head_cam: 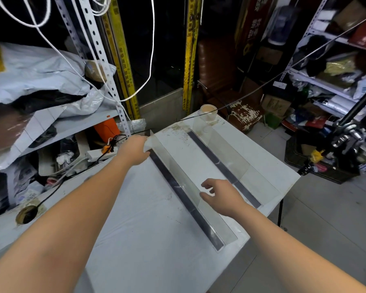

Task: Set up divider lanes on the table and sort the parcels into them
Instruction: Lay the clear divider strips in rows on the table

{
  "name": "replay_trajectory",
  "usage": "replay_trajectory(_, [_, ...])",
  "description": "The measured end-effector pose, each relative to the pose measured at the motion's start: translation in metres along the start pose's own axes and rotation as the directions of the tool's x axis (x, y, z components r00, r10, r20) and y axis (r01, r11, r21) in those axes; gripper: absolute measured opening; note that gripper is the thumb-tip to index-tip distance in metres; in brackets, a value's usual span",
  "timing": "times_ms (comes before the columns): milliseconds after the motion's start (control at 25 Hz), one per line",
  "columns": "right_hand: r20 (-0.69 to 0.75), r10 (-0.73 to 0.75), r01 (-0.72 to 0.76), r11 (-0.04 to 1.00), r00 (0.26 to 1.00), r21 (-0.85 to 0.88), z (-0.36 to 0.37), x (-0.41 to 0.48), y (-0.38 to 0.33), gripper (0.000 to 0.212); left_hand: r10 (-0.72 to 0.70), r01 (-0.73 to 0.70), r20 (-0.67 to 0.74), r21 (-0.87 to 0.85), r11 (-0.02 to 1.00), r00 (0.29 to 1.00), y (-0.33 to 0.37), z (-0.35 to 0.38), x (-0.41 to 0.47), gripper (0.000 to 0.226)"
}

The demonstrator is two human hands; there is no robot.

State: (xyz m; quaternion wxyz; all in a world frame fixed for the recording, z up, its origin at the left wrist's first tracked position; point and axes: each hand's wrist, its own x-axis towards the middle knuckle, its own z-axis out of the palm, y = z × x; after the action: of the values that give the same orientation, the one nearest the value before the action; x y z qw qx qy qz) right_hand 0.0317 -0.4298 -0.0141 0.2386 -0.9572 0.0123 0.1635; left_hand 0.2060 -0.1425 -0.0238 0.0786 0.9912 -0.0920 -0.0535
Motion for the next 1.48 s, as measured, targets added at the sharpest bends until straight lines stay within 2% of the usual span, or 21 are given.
replay_trajectory(120, [-0.022,-0.096,0.093,0.992,0.995,-0.09,-0.004,-0.002,-0.028,0.045,-0.086,0.087,-0.022,0.046,0.995,0.996,-0.011,-0.015,-0.042,0.041])
replay_trajectory(240, [-0.017,-0.176,0.17,0.97,0.984,-0.174,-0.006,-0.008,-0.059,0.051,-0.157,0.159,-0.044,0.036,0.987,0.987,-0.025,-0.029,-0.093,0.04])
replay_trajectory(400, [-0.003,-0.284,0.275,0.931,0.959,-0.241,-0.001,-0.017,-0.097,0.051,-0.27,0.271,-0.031,0.108,0.956,0.962,-0.042,-0.057,-0.17,0.04])
replay_trajectory(760, [0.11,-0.476,0.487,0.828,0.873,-0.28,0.028,-0.069,-0.18,0.054,-0.49,0.483,0.029,0.131,0.866,0.871,-0.067,-0.095,-0.348,0.026])
replay_trajectory(880, [0.134,-0.512,0.528,0.8,0.849,-0.286,0.04,-0.086,-0.205,0.054,-0.496,0.489,0.037,0.128,0.863,0.867,-0.079,-0.094,-0.382,0.026])
replay_trajectory(1080, [0.159,-0.524,0.547,0.785,0.837,-0.292,0.068,-0.105,-0.236,0.052,-0.492,0.49,0.003,0.084,0.868,0.871,-0.108,-0.072,-0.405,0.041])
replay_trajectory(1240, [0.172,-0.477,0.507,0.817,0.862,-0.277,0.1,-0.111,-0.247,0.051,-0.473,0.473,0.029,0.008,0.881,0.881,-0.138,-0.045,-0.404,0.045])
replay_trajectory(1480, [0.188,-0.355,0.391,0.895,0.916,-0.214,0.149,-0.11,-0.253,0.05,-0.317,0.32,0.068,-0.032,0.947,0.946,-0.176,-0.019,-0.375,0.037])
